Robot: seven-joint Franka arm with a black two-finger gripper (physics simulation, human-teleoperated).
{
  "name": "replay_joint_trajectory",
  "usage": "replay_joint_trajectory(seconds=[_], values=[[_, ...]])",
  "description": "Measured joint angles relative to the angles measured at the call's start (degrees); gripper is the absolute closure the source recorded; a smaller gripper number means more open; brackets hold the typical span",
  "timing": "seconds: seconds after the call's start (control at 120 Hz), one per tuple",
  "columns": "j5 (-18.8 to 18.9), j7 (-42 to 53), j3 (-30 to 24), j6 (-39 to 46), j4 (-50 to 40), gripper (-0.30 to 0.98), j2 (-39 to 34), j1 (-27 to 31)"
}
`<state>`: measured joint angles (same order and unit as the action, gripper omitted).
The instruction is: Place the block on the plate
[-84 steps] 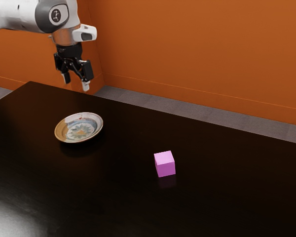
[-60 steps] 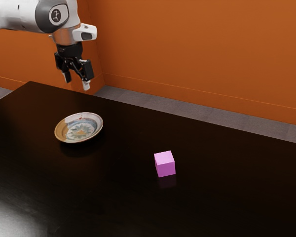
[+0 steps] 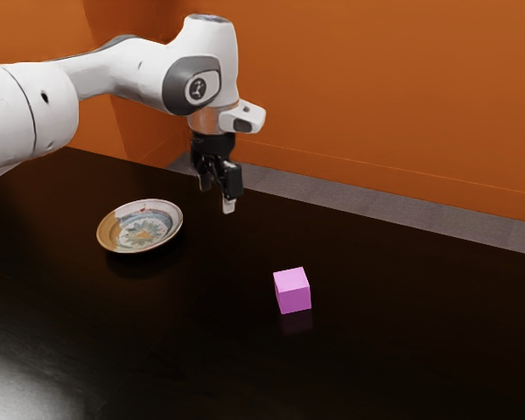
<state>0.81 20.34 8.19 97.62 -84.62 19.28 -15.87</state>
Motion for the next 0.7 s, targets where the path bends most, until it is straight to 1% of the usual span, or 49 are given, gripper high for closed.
replay_joint_trajectory(seconds=[0.125,0.292,0.45,0.508,0.608,0.7], values=[[-1.09,3.21,-2.81,5.46,-0.76,0.00,3.55,-0.46],[-2.39,5.72,-5.51,9.78,-5.12,0.00,4.54,-0.63],[-2.25,7.05,-6.73,12.41,-2.43,0.00,9.01,-1.93],[-1.90,7.43,-6.77,13.81,-1.91,0.00,10.62,-2.12],[0.11,7.86,-6.73,16.91,-1.67,0.00,13.04,-2.17],[1.02,8.11,-6.70,19.76,-1.62,0.00,15.28,-1.97]])
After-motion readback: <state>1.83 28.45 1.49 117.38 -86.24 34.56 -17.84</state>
